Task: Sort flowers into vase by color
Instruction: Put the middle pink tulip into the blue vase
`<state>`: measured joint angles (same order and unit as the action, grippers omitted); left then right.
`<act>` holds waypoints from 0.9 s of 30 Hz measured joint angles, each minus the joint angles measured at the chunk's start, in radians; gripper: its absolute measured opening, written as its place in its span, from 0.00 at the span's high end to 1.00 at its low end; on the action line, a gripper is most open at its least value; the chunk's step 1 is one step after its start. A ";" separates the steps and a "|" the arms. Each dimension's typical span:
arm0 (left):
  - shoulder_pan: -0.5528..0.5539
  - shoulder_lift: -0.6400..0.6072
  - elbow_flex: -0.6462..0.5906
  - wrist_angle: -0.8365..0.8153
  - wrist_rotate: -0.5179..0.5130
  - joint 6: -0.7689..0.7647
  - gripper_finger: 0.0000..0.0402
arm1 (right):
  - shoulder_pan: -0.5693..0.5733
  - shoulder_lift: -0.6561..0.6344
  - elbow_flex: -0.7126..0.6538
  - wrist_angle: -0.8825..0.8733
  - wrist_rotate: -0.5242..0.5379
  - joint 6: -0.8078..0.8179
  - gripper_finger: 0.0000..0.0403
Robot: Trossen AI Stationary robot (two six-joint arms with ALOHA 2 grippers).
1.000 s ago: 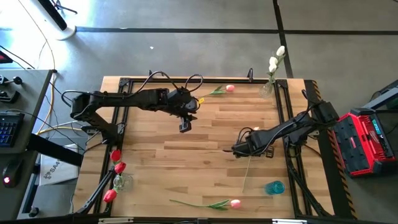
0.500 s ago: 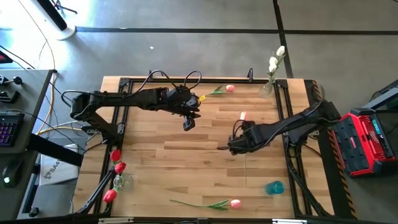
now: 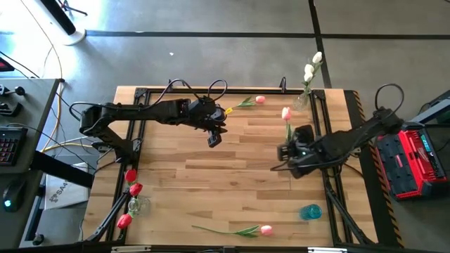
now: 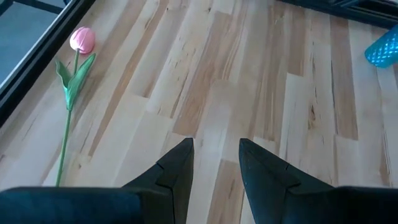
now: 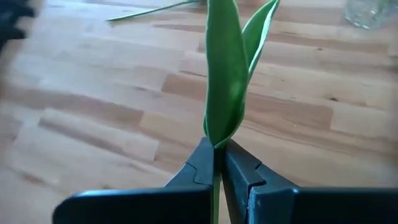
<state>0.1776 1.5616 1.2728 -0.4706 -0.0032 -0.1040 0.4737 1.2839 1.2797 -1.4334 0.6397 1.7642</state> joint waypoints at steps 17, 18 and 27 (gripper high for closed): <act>-0.001 0.000 0.000 0.041 0.000 -0.080 0.71 | 0.309 -0.182 -0.001 0.004 -0.092 -0.171 1.00; -0.001 0.000 0.000 0.050 0.000 -0.085 0.71 | 0.319 -0.187 -0.001 0.006 -0.101 -0.171 1.00; -0.001 0.000 0.000 0.117 0.000 -0.134 0.71 | 0.349 -0.192 -0.002 0.059 -0.272 -0.246 0.99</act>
<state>0.1764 1.5612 1.2728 -0.3532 -0.0036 -0.2375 0.8227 1.0924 1.2781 -1.3744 0.3677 1.5185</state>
